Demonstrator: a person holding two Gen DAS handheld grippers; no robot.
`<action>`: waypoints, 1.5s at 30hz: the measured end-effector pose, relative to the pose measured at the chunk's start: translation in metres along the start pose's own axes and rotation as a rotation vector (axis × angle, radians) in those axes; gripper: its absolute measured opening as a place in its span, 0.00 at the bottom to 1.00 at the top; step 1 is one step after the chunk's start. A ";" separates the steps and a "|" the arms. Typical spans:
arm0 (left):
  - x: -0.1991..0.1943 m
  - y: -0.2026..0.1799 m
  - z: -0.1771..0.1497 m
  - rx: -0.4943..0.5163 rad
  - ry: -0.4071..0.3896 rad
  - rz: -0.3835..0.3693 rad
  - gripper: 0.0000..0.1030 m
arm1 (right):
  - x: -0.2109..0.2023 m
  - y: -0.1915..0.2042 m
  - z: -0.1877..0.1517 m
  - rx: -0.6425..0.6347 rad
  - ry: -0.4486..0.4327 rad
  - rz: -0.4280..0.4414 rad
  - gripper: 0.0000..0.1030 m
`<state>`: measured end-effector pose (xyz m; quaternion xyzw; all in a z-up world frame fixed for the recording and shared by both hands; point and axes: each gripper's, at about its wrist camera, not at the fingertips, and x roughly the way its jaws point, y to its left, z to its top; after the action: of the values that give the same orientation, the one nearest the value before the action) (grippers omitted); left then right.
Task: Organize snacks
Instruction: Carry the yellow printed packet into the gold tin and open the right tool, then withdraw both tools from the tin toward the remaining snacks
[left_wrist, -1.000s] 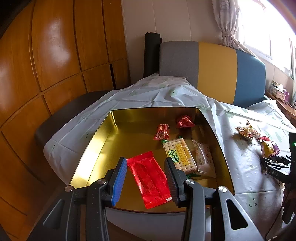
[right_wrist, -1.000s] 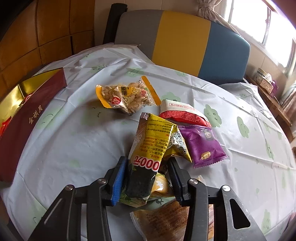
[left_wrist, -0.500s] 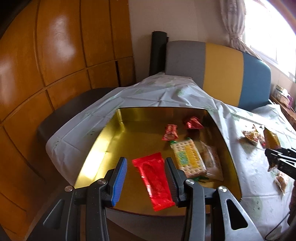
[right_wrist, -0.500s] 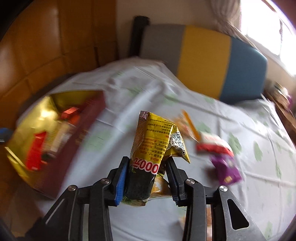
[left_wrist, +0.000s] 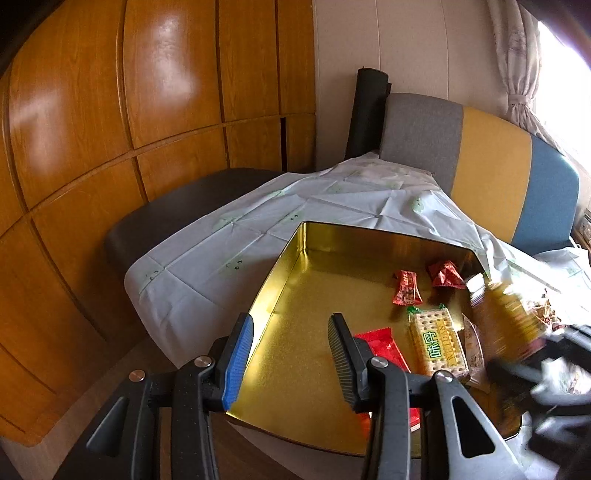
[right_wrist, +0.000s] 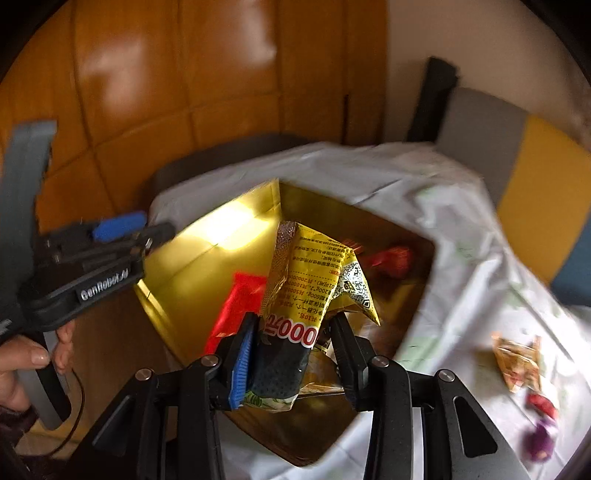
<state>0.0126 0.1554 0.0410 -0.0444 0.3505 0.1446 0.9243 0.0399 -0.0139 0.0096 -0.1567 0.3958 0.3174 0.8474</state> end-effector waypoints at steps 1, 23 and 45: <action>0.001 0.000 -0.001 0.002 0.003 -0.001 0.41 | 0.008 0.004 -0.002 -0.011 0.019 -0.004 0.40; 0.000 -0.014 -0.005 0.027 0.016 -0.022 0.41 | -0.018 0.007 -0.018 0.008 -0.031 -0.122 0.64; -0.008 -0.034 -0.011 0.093 0.009 -0.049 0.41 | -0.057 -0.011 -0.022 0.018 -0.097 -0.275 0.64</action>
<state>0.0097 0.1193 0.0370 -0.0107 0.3598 0.1056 0.9270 0.0070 -0.0573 0.0397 -0.1862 0.3320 0.2017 0.9024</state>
